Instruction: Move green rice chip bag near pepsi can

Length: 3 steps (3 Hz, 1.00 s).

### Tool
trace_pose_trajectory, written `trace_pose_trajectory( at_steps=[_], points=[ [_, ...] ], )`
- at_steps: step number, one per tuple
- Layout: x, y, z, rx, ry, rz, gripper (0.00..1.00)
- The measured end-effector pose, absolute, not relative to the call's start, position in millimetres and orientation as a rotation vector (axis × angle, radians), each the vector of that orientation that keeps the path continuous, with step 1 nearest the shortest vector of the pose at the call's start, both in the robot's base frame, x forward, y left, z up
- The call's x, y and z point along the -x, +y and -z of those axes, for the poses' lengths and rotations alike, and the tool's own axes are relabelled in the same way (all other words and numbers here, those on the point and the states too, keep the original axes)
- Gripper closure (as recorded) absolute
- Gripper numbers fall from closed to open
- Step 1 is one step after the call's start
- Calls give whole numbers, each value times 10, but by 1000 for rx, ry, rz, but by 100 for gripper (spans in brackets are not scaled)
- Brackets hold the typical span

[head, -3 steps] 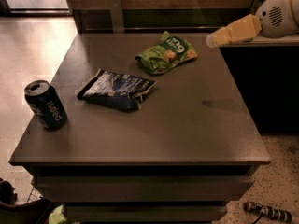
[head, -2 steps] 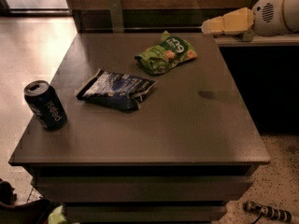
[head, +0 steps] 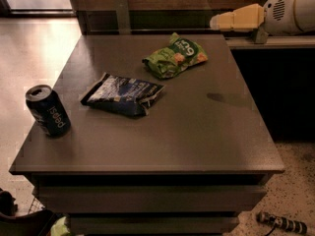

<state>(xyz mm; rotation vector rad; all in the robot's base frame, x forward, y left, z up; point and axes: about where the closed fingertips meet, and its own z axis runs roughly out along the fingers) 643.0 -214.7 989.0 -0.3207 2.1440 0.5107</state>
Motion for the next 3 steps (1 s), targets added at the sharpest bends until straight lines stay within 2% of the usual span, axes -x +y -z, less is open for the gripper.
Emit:
trace_pose_trajectory(
  at_steps=[1,2,3],
  points=[
    [-6468,-2113,-9858,313,2161,-488,0],
    [-6676,-1886,-9647,283,2251,-360,0],
    [-7077,-1410,-9306,262,2353,-241,0]
  ],
)
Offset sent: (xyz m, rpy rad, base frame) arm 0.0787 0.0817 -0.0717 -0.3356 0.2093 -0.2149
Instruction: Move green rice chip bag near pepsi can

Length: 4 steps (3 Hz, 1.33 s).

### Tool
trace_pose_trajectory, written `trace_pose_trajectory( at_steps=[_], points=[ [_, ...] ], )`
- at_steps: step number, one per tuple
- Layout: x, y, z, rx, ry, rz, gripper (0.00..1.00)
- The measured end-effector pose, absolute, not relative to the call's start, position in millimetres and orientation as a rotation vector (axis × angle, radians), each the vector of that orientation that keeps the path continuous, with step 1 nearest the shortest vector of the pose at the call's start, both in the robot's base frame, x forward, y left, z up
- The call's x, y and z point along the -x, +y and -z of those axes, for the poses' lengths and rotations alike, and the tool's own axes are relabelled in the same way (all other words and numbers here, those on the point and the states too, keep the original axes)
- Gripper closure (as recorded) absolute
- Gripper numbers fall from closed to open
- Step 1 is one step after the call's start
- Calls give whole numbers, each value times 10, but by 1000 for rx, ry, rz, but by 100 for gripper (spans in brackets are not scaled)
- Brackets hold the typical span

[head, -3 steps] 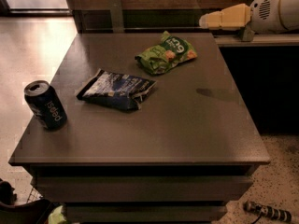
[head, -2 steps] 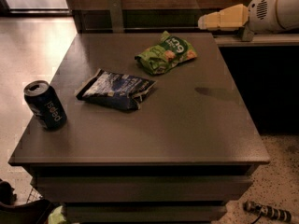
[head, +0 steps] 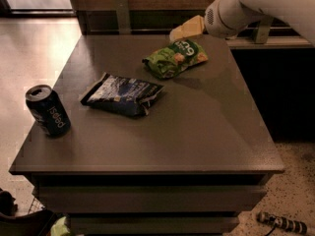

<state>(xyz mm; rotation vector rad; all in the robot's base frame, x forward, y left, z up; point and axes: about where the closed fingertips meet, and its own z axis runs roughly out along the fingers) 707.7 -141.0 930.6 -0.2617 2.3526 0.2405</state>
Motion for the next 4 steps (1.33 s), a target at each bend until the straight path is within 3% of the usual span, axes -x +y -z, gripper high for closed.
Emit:
trace_pose_trajectory(
  at_steps=[2,4],
  points=[
    [-7571,-1003,-8952,136,2435,-202,0],
    [-7864,-1107,-8507,-127,2532,-130,0]
  ],
)
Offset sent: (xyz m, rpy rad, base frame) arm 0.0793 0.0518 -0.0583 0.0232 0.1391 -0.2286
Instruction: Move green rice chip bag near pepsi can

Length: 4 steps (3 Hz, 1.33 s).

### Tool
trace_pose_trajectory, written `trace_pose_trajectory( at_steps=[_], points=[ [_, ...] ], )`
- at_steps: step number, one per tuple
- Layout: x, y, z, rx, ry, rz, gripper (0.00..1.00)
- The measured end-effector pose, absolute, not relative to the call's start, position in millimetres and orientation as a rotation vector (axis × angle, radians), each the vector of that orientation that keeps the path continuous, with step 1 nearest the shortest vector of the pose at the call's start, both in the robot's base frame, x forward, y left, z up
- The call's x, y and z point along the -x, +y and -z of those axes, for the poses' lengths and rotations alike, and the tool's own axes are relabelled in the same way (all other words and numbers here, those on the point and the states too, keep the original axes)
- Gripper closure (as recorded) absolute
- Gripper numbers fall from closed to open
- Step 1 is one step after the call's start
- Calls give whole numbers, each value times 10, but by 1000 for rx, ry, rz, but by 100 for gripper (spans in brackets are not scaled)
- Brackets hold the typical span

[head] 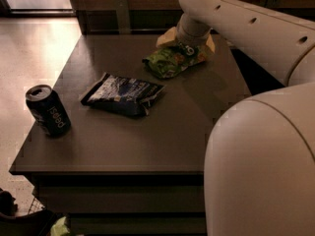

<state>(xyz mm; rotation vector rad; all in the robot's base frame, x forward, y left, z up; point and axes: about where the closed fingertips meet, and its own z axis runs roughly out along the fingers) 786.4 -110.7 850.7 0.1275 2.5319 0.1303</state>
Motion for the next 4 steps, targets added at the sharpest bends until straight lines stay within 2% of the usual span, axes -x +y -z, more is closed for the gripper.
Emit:
trace_pose_trajectory(
  at_steps=[1,4],
  points=[
    [-7864,-1178,-8238,-228,2586,-126,5],
    [-7814,-1135,-8237,-245,2624,-167,75]
  ],
)
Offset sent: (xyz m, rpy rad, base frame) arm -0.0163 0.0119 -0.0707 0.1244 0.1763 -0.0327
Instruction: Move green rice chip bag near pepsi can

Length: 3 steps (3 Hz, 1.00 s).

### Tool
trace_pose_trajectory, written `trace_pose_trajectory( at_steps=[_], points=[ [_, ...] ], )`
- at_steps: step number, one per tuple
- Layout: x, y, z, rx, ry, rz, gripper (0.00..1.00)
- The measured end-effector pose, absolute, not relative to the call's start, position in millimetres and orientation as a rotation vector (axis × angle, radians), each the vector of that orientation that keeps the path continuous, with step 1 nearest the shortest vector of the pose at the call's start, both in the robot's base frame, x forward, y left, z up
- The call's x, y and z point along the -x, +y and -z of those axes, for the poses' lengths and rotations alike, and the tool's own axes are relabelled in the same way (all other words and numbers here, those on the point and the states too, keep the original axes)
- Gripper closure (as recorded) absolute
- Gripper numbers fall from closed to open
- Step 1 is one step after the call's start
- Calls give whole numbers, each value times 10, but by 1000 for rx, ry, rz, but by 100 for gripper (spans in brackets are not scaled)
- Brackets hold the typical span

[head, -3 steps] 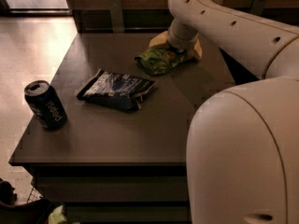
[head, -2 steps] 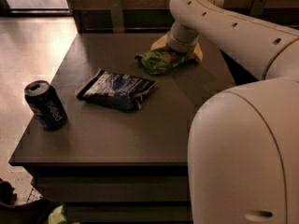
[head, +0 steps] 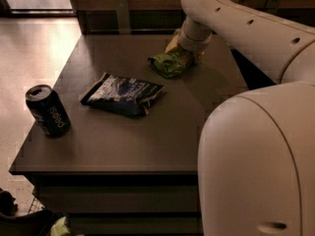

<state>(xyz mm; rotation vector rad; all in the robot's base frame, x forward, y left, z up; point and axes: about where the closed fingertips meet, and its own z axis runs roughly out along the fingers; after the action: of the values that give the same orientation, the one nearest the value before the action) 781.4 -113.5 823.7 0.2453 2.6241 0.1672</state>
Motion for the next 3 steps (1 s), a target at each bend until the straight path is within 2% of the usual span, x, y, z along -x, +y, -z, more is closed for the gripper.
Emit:
trace_pose_trajectory(
  at_steps=[1,3],
  points=[
    [-7814,-1133,-8235,-245,2626,-166,100],
    [-7812,-1135,-8238,-245,2625,-167,100]
  ],
)
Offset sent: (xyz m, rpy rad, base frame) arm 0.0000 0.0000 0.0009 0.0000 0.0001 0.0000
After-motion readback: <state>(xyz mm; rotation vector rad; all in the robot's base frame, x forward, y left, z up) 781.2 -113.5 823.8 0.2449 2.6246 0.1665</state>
